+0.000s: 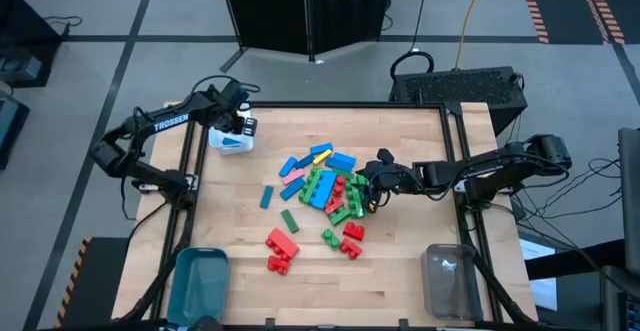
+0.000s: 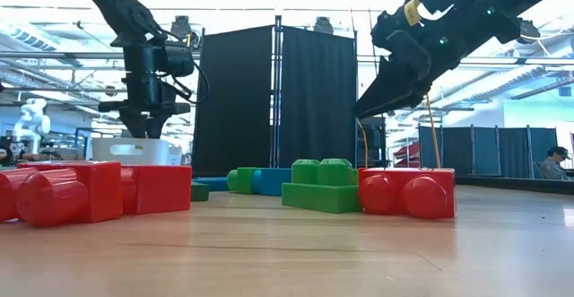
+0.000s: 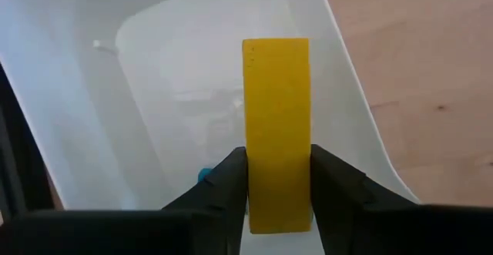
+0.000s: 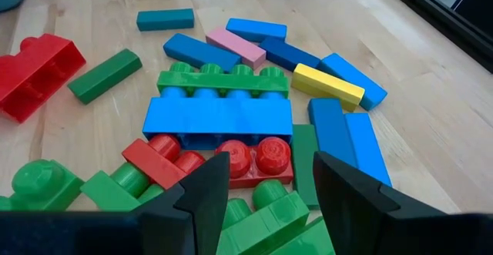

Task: Sort blocks by size
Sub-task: Put the yellow block into the white bin, then put the dark blue block into the white bin

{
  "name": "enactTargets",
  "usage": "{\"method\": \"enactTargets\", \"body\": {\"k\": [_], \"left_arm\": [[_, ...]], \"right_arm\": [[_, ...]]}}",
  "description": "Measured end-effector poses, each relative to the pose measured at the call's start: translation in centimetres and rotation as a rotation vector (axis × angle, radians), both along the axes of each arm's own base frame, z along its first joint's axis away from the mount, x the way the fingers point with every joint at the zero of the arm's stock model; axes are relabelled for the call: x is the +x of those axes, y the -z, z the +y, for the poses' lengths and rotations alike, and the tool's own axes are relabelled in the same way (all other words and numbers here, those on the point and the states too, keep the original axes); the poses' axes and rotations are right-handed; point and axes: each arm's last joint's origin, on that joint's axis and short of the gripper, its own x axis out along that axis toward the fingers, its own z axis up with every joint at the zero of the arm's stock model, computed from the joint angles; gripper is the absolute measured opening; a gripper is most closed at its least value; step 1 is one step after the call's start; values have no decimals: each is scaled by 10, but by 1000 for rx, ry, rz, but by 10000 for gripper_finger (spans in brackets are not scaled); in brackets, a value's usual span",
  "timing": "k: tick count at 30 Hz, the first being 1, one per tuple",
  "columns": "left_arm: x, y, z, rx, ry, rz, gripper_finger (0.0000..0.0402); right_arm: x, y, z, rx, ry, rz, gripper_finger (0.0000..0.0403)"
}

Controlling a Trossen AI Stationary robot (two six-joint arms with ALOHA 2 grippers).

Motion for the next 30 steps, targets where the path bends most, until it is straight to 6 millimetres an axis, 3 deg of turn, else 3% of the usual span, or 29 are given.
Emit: {"method": "enactTargets", "body": {"k": [12,26,30], "left_arm": [[-2,-2,-6,-37,37,17,148],[11,-52,-63,95,198,-150,148],[19,-58,-84,87,218,-197,148]], "right_arm": [[0,0,0,2,2,-2,176],[1,-1,0,8,10,-19,176],[2,-2,0,18,17,-35,176]]}}
